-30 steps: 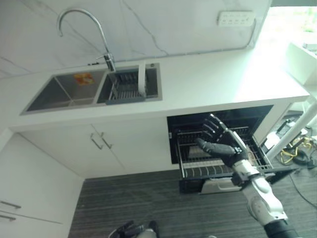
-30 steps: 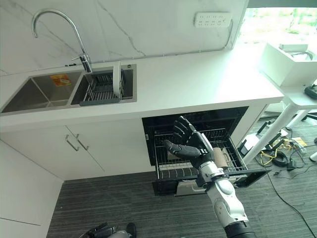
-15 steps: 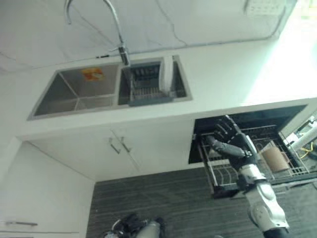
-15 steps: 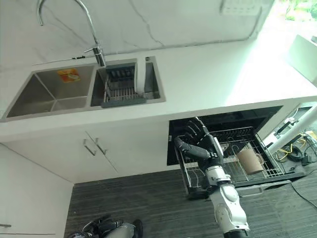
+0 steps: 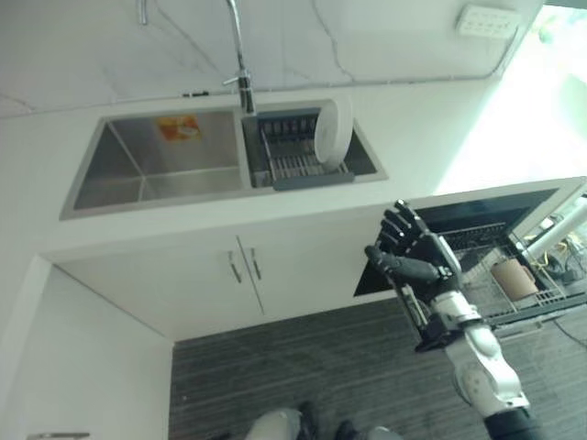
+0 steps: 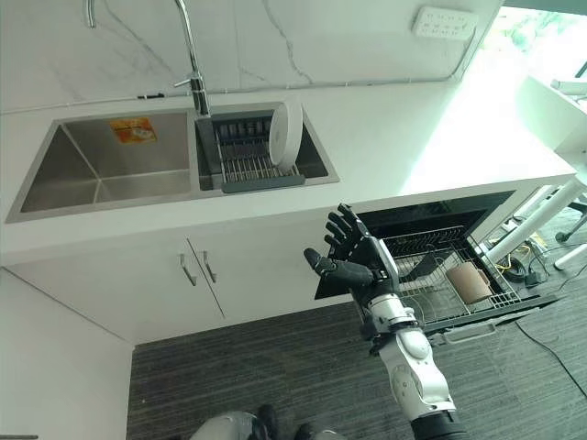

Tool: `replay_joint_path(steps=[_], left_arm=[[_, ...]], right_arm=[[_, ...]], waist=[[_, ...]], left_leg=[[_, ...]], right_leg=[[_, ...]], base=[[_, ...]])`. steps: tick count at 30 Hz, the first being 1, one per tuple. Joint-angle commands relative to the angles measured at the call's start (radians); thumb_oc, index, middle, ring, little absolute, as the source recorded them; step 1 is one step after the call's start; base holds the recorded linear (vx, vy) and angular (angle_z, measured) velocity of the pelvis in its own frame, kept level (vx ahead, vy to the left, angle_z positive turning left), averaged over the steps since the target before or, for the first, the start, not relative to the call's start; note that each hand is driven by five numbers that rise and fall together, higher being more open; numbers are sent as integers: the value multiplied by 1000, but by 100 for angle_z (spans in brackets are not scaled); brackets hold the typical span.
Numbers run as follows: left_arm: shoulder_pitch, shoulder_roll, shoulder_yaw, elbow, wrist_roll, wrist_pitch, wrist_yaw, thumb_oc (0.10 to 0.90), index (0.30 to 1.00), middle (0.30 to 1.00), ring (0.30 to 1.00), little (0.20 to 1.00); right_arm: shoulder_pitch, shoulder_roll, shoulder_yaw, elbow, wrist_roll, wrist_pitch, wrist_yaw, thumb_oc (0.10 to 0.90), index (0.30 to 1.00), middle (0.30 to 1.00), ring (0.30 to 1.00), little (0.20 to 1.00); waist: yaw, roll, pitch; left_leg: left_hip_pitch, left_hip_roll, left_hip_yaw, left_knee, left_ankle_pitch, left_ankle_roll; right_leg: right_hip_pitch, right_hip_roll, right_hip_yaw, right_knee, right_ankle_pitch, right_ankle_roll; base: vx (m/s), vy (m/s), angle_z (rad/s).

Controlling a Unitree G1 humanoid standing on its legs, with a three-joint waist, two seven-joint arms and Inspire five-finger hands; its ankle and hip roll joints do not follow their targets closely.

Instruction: Place the dishes in the dishwasher.

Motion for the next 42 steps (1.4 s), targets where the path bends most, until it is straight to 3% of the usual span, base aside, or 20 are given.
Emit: replay_joint_path(steps=[1, 4, 6, 7, 8, 11, 12, 13, 14, 15, 17, 28, 37, 42], left_arm=[[-20, -8, -10, -2, -71, -8, -27, 800, 900, 900, 900, 900], [-28, -8, 24, 4, -109, -13, -32, 800, 900, 900, 900, 900], [-34, -7, 17, -2, -122, -21, -33, 800, 900, 900, 900, 900], [-31, -7, 13, -13, -138, -21, -32, 800, 900, 900, 900, 900], [-29, -7, 16, -21, -136, -11, -32, 800, 900, 900, 900, 900], [-21, -12, 21, -12, -131, 5, -36, 800, 900, 900, 900, 900], [-17, -17, 22, -8, -126, 11, -32, 800, 900, 900, 900, 900], [-10, -21, 21, 12, -110, 6, -31, 800, 900, 900, 900, 900], [-10, -23, 25, 30, -101, -2, -32, 800, 900, 900, 900, 900], [-17, -27, 33, 48, -104, -1, -29, 800, 900, 900, 900, 900], [-26, -26, 32, 52, -86, 5, -5, 800, 900, 900, 900, 900], [-27, -37, -25, 49, -61, -24, 3, 800, 900, 900, 900, 900], [-14, -31, -36, 70, -2, -33, 11, 800, 900, 900, 900, 900], [-25, -30, -53, 66, 18, -46, 3, 800, 900, 900, 900, 900]], right_arm=[[-112, -4, -83, -69, 24, -99, 21, 800, 900, 900, 900, 900], [-111, -1, -76, -71, 19, -101, 30, 800, 900, 900, 900, 900], [-115, -11, -78, -68, 19, -112, 27, 800, 900, 900, 900, 900], [-120, -14, -78, -62, 22, -123, 25, 800, 900, 900, 900, 900], [-123, -8, -78, -60, 18, -125, 30, 800, 900, 900, 900, 900], [-131, 6, -68, -60, -10, -119, 30, 800, 900, 900, 900, 900], [-133, 9, -61, -62, -20, -121, 23, 800, 900, 900, 900, 900], [-136, 8, -48, -64, -22, -133, 8, 800, 900, 900, 900, 900], [-138, 2, -46, -66, -15, -138, 0, 800, 900, 900, 900, 900], [-140, -9, -53, -72, -8, -146, -13, 800, 900, 900, 900, 900], [-115, -11, -71, -78, 5, -170, -7, 800, 900, 900, 900, 900], [-132, -28, -71, -101, -87, -222, -60, 800, 900, 900, 900, 900], [-152, -45, -96, -177, -196, -458, -125, 800, 900, 900, 900, 900], [-189, -51, -124, -217, -215, -532, -192, 800, 900, 900, 900, 900]], waist=[[3, 19, -5], [-6, 7, 1], [2, -24, 27], [12, -26, 52], [17, -19, 67], [25, -2, 72], [29, 13, 70], [39, 42, 71], [44, 49, 72], [38, 51, 69], [17, 38, 56], [25, 33, 36], [21, 45, 45], [25, 55, 47]], left_leg=[[85, 29, -3, -84, 31, -43], [119, 21, 13, -84, 34, -49], [141, -5, 20, -73, 106, -60], [83, 1, -12, 33, 136, -77], [56, 15, -30, 48, 160, -87], [54, 36, -52, -84, 207, -98], [22, 58, -72, -84, 216, -110], [-57, 108, -122, -84, 262, -142], [-94, 128, -138, -84, 281, -154], [-113, 156, -105, -84, 261, -156], [-74, 157, -61, -84, 211, -147], [-14, 93, -92, -84, 131, -119], [6, 81, -95, -84, 109, -111], [8, 76, -99, -84, 102, -108]], right_leg=[[98, 21, -9, -134, 83, 76], [101, 14, -3, -134, 77, 63], [116, -14, 9, -134, 74, 43], [127, -8, 23, -134, 75, 31], [135, 1, 36, -134, 74, 31], [141, 15, 57, -134, 65, 43], [144, 30, 60, -134, 59, 46], [161, 62, 71, -134, 40, 45], [172, 72, 76, -134, 28, 43], [182, 69, 63, -134, 16, 43], [180, 42, 41, -134, 24, 54], [128, 15, 28, -134, 43, 59], [111, 8, 33, -134, 53, 62], [104, 4, 30, -134, 56, 62]], base=[[77, -185, 11], [60, -163, 25], [43, -161, 32], [28, -99, 31], [80, -20, 36], [115, 102, -3], [150, 167, -40], [196, 188, -10], [235, 202, -24], [215, 193, -33], [213, 202, -26], [108, 35, -6], [60, 8, -6], [62, 4, -3]])
